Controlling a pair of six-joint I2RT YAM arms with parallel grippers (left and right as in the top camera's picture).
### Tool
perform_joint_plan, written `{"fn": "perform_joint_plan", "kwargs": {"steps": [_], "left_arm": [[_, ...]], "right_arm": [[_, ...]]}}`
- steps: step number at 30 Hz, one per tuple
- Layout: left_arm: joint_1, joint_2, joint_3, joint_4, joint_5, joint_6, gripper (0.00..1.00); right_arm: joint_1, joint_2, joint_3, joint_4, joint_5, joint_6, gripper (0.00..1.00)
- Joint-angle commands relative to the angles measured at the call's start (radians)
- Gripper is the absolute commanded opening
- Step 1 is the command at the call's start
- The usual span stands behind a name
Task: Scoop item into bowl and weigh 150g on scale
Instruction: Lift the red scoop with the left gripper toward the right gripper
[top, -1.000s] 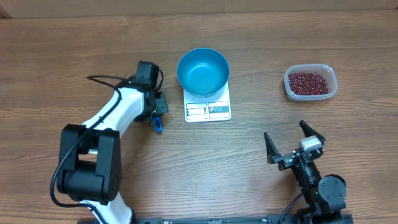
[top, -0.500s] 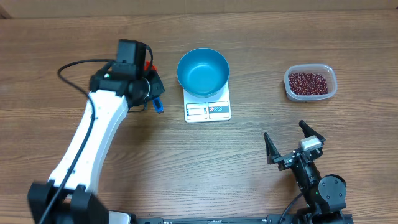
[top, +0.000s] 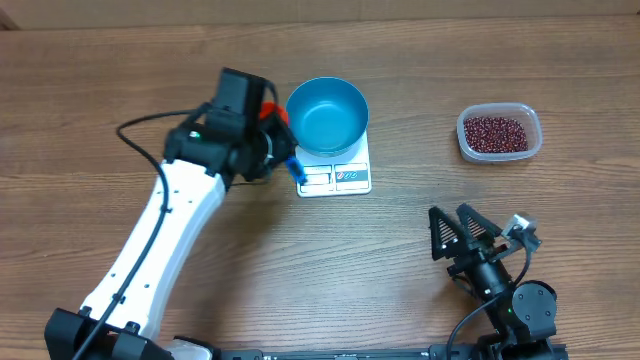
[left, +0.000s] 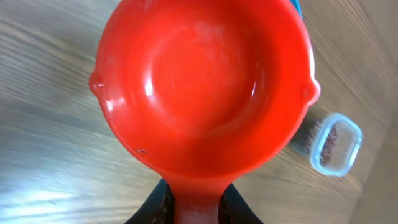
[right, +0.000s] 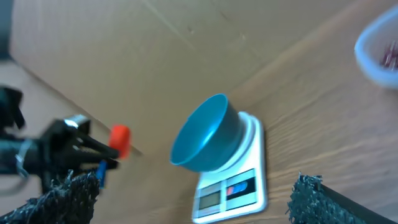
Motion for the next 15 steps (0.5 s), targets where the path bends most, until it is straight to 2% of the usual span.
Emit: {"fn": "perform_joint_plan", "kwargs": {"steps": [1,6,15], "left_arm": [[-0.078,0.002,0.012,0.014,-0.029,-0.212,0.04],[-0.168,0.002,0.011,0.027,-0.059,-0.425,0.04],[-0.272,0.002,0.011,0.075,-0.116,-0.570,0.04]], "right_arm": [[-0.001,-0.011,-0.010,0.008,-0.005,0.196,1.00],[-0.001,-0.011,-0.010,0.009,0.006,0.196,1.00],[-0.001,-0.011,-0.010,0.020,-0.085,0.196,1.00]]}}
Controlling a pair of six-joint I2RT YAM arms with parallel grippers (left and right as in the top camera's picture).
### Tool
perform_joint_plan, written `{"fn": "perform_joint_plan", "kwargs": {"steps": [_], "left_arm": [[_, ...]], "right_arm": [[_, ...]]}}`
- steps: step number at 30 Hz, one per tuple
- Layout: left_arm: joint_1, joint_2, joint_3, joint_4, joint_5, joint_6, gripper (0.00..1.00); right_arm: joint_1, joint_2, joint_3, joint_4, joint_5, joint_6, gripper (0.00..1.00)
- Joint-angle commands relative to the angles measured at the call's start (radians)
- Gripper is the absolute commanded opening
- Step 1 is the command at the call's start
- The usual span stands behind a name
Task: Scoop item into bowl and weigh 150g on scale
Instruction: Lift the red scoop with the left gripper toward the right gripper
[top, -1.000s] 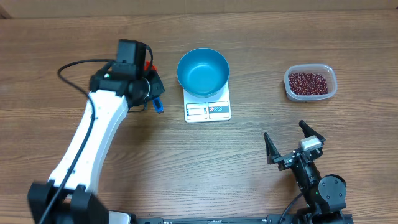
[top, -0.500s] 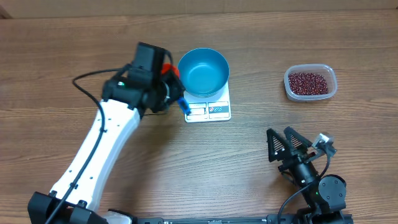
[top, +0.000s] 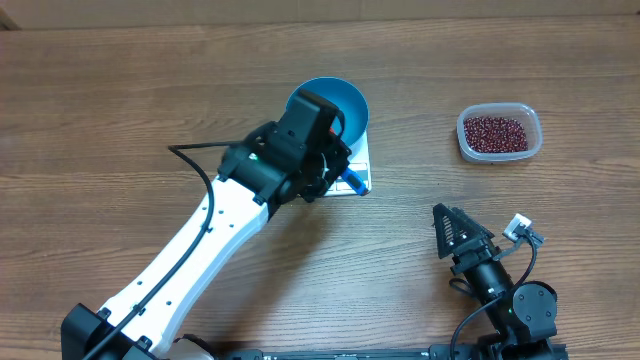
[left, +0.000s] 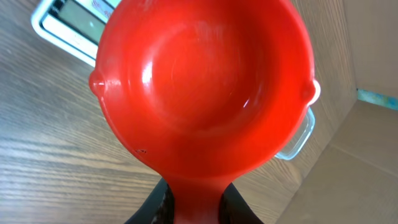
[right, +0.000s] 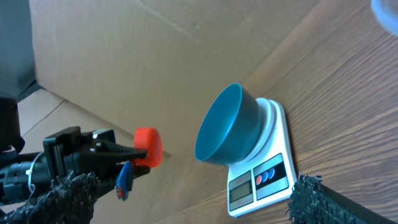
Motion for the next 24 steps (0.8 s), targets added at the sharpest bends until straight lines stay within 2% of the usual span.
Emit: {"fn": "perform_joint_plan", "kwargs": {"steps": [1,8,16,24], "left_arm": [[-0.026,0.002,0.011,0.007,-0.052,-0.121,0.04],[-0.032,0.002,0.011,0.007,-0.051,-0.190,0.04],[-0.032,0.002,0.011,0.007,-0.052,-0.190,0.04],[-0.032,0.002,0.011,0.006,-0.063,-0.189,0.04]], "right_arm": [[-0.001,-0.011,-0.010,0.011,-0.046,0.009,1.00],[0.000,-0.011,-0.010,0.063,-0.055,0.009,1.00],[0.000,-0.011,-0.010,0.111,-0.212,-0.052,1.00],[0.000,-0.006,-0.004,0.145,-0.267,-0.098,1.00]]}}
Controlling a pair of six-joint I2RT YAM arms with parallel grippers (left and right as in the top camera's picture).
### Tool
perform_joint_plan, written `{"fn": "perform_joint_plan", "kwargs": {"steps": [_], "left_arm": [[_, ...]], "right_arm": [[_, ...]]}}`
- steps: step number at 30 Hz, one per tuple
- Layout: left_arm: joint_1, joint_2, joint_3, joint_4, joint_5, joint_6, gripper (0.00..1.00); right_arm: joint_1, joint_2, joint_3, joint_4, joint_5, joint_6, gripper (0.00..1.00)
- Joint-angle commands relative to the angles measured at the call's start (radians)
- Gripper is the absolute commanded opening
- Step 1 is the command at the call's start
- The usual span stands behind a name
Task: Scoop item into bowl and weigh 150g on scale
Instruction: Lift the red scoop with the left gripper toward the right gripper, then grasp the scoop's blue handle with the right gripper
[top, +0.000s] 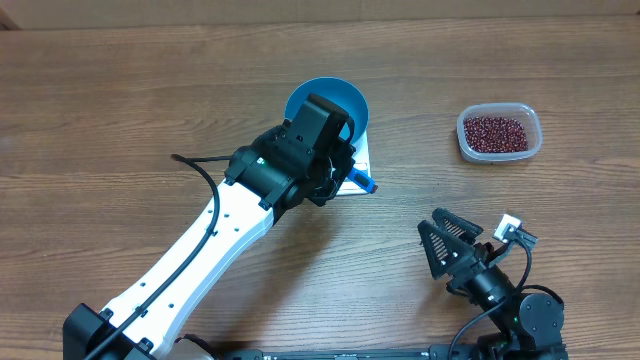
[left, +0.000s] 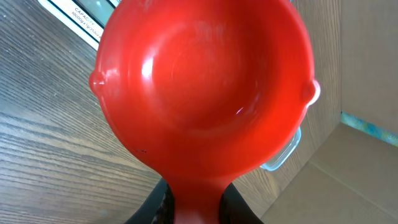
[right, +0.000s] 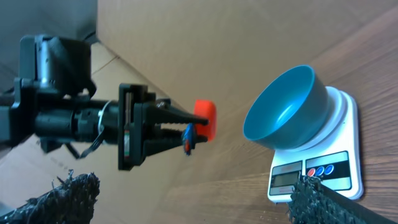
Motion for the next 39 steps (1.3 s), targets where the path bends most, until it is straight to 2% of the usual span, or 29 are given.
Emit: {"fn": "perform_joint_plan", "kwargs": {"steps": [1,8,16,18,24,29,33,39], "left_arm": [[-0.005,0.002,0.011,0.003,-0.034,-0.017,0.04],[-0.005,0.003,0.011,0.003,-0.038,-0.018,0.04],[-0.006,0.003,0.011,0.003,-0.042,-0.018,0.04],[-0.005,0.003,0.011,0.003,-0.042,-0.018,0.04],[-0.005,0.003,0.011,0.002,-0.042,-0.018,0.04],[-0.005,0.003,0.011,-0.012,-0.042,-0.018,0.04],[-0.005,0.003,0.011,-0.014,-0.041,-0.017,0.04],[-0.006,0.003,0.011,-0.021,-0.039,-0.017,0.04]], "right_arm": [[0.000,0.000,0.001,0.009,-0.045,-0.034,1.00],[0.002,0.142,0.092,0.008,-0.074,-0.142,0.99],[0.095,0.506,0.256,0.031,-0.064,-0.322,0.99],[0.131,0.615,0.292,0.062,-0.039,-0.329,0.99],[0.214,0.910,0.374,0.244,-0.027,-0.354,0.90],[0.234,1.105,0.439,0.344,-0.027,-0.353,0.75],[0.234,1.186,0.480,0.379,-0.027,-0.354,0.65],[0.234,1.201,0.497,0.414,-0.024,-0.353,0.55]]}}
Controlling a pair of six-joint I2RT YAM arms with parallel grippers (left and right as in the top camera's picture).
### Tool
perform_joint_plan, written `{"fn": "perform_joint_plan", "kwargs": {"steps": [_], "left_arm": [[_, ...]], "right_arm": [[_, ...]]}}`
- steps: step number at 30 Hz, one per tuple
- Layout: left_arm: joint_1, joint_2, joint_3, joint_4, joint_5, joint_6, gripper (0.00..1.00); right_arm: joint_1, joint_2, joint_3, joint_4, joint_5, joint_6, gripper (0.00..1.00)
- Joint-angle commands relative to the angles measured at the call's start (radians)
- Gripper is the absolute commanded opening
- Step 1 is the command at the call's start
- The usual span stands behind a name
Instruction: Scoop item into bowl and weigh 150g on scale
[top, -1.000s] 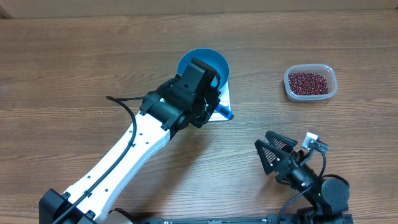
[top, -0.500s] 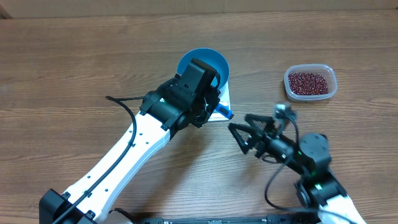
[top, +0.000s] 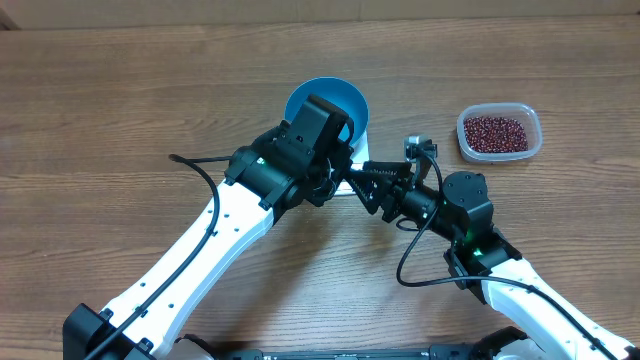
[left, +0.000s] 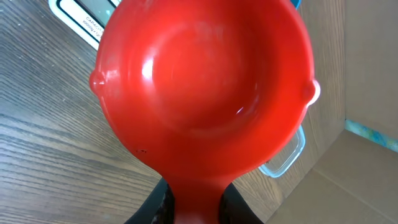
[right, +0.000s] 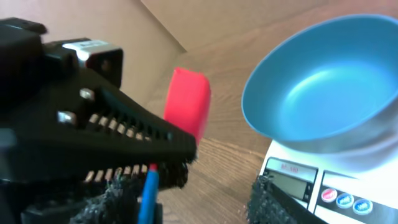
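A red scoop (left: 202, 81) fills the left wrist view, empty, with my left gripper (left: 193, 200) shut on its handle. In the overhead view that gripper (top: 335, 172) hangs over the front of the white scale (top: 364, 151), which carries the blue bowl (top: 330, 108); the bowl (right: 329, 81) is empty. My right gripper (top: 366, 188) has its fingers spread open right beside the left one. In the right wrist view the scoop (right: 189, 102) shows edge-on, and its blue handle end (right: 147, 194) lies between my right fingers (right: 115, 200). Red beans fill a clear tub (top: 499, 131).
The scale's display and buttons (right: 311, 186) face the front. The bean tub (left: 283, 158) stands to the right of the scale. A black cable (top: 195, 170) loops off the left arm. Cardboard walls stand behind the table.
My right arm has come from the table's front right to the middle; its open gripper now reaches around the scoop's blue handle end. The left gripper and scoop have barely shifted.
At first my left gripper held the empty scoop left of the bowl, with the right gripper open at the front right. Then the left gripper was over the scale's front and stayed there. Now the right gripper is at the scoop's handle.
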Motion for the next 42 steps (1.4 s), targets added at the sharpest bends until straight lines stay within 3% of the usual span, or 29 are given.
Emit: {"fn": "perform_joint_plan", "kwargs": {"steps": [1,30,42], "left_arm": [[-0.006,0.003,0.011,-0.004,-0.014,-0.014,0.04],[-0.006,0.003,0.011,-0.003,-0.015,-0.014,0.04],[-0.006,0.003,0.011,-0.003,-0.015,-0.014,0.04]], "right_arm": [[0.005,0.000,0.034,0.026,0.010,-0.006,0.53],[0.031,0.000,0.038,0.050,-0.042,0.032,0.23],[0.031,0.000,0.038,0.040,-0.085,0.032,0.16]]}}
